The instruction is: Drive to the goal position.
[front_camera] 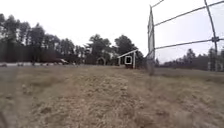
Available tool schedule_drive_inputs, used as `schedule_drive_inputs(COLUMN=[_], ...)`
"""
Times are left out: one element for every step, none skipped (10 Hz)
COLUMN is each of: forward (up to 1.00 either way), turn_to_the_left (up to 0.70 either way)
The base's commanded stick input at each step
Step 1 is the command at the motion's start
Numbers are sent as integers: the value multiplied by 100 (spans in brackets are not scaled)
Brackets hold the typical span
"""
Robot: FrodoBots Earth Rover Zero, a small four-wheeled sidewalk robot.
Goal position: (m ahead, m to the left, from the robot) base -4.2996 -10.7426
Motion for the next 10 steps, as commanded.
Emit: schedule_drive_inputs(forward=[70,70,70,70,70,70,70,70,70,70], turn_to_the_left=[0,0,0,0,0,0,0,0,0,0])
